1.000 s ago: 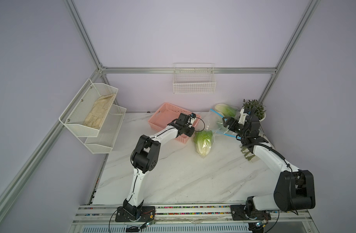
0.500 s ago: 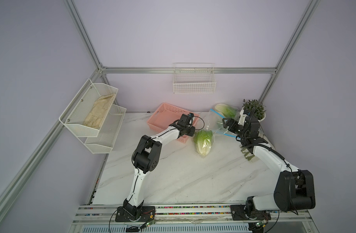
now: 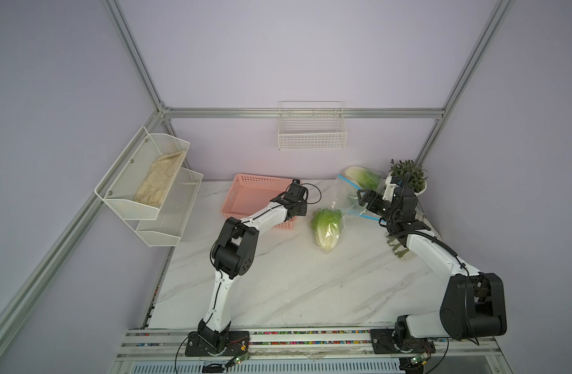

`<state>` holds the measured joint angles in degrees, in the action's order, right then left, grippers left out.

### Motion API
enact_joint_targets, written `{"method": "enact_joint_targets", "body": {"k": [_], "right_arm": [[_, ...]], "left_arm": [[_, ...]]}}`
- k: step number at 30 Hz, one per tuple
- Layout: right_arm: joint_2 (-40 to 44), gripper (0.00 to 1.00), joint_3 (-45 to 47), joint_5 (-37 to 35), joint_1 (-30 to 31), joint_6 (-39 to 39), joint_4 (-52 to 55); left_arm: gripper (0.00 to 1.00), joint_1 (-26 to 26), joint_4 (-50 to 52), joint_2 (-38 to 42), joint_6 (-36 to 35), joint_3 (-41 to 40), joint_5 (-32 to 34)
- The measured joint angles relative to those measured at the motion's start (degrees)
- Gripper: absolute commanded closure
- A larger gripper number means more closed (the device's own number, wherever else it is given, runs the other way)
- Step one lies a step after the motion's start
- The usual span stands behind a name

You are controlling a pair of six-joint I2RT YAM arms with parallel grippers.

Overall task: Open the zip-top bag and take out the chinese cabbages
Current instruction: Move the basket to the center of the board.

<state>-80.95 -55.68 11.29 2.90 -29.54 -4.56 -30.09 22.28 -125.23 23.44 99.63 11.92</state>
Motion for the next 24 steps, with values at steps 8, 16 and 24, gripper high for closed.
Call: {"method": "enact_joint_targets", "body": {"k": [8, 16, 24], "right_arm": [[0.0, 0.03, 0.5, 0.0, 0.0, 0.0, 0.0], [0.0, 0.03, 0.6, -0.1, 0.0, 0.1, 0.2], [-0.1, 0.03, 0.6, -1.8, -0.4, -1.3, 1.8]], "left_arm": [[0.93, 1.1, 1.3, 0.6, 0.8, -0.4, 2.0], [0.87, 2.8, 3.8, 3.0, 0.0, -2.4, 3.5], [0.25, 3.5, 5.0, 3.0, 0.1, -2.4, 2.7]]}}
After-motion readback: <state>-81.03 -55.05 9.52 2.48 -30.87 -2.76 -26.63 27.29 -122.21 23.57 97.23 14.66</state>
